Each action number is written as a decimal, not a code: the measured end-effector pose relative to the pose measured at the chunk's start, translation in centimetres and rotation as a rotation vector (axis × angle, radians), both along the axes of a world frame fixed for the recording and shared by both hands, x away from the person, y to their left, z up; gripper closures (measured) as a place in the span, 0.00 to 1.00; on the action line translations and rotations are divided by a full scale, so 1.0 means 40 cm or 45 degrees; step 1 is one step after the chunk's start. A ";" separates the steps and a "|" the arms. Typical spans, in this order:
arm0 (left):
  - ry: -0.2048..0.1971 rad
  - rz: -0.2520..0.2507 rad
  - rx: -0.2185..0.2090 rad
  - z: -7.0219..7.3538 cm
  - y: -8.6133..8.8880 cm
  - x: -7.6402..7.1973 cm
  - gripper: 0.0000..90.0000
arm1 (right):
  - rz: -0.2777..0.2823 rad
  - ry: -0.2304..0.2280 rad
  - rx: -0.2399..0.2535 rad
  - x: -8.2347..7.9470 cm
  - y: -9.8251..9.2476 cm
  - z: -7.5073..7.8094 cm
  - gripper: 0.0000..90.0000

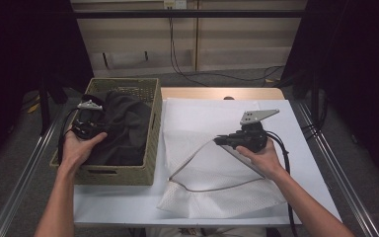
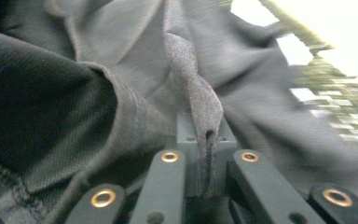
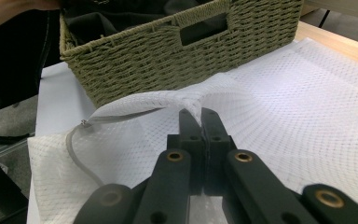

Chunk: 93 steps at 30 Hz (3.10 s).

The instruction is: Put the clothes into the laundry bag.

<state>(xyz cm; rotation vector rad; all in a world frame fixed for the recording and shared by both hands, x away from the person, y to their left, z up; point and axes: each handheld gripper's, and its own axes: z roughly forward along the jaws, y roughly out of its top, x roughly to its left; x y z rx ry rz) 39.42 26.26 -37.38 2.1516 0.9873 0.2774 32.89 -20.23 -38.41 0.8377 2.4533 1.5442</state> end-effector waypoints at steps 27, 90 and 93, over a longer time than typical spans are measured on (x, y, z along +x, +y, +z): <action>-0.006 0.022 0.305 -0.055 -0.117 0.023 0.04 | 0.001 -0.004 -0.045 0.001 0.009 -0.006 0.99; 0.291 0.107 0.677 -0.154 -0.066 0.129 0.48 | 0.002 0.026 -0.051 0.001 -0.003 -0.026 0.99; 0.274 0.108 0.671 -0.145 -0.067 0.127 0.61 | 0.003 0.028 -0.053 0.000 -0.003 -0.024 0.99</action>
